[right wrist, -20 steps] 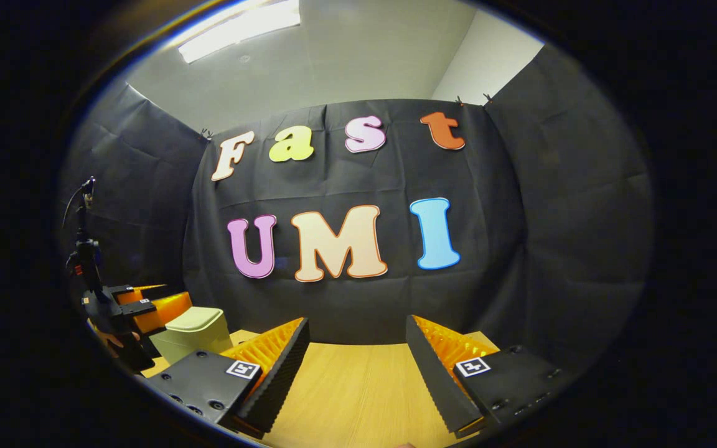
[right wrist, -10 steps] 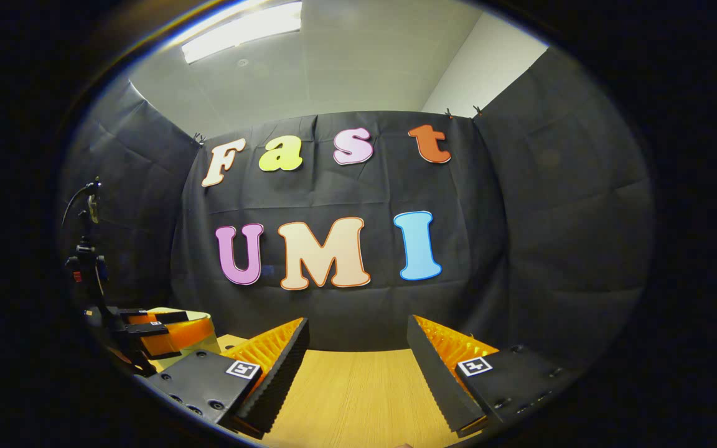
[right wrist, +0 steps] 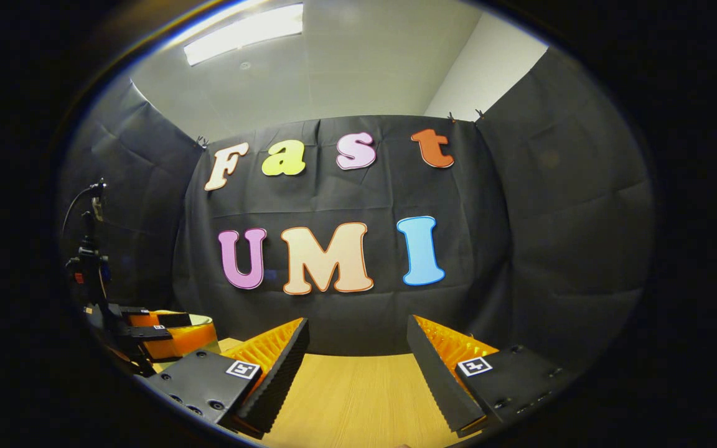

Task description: Press the lid of the desktop garbage bin to open it, pick up the crumpled paper on the desktop and throw it into the bin, then pick up the pop can on the desktop and drop it into the bin, and finally close the garbage bin lid.

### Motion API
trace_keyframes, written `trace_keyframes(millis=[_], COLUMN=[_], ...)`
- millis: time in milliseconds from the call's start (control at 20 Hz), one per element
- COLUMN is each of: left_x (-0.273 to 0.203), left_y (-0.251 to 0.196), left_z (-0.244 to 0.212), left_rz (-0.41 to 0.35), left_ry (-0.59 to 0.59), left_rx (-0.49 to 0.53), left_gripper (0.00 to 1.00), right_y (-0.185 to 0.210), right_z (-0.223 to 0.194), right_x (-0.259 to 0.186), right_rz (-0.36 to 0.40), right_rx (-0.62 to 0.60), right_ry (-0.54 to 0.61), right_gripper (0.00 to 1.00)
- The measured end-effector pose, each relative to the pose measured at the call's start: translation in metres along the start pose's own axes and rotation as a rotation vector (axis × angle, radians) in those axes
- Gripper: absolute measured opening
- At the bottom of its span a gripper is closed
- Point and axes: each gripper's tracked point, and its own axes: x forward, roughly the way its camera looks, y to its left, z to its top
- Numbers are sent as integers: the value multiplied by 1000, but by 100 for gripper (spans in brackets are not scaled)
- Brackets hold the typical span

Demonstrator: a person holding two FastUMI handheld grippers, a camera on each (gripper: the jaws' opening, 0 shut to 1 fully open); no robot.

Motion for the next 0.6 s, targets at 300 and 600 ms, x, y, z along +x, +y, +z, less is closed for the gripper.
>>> trace_keyframes(millis=[300,600], left_x=[-4,-6], left_y=[-8,-14], left_z=[16,18], left_rz=[-19,-39], left_ry=[-58,-66], left_rx=[42,56], left_gripper=[93,93], right_y=[8,16], right_z=[14,12], right_x=[0,1], right_rz=[27,40], right_rx=[2,11], right_ry=[-53,-46], right_gripper=[98,98])
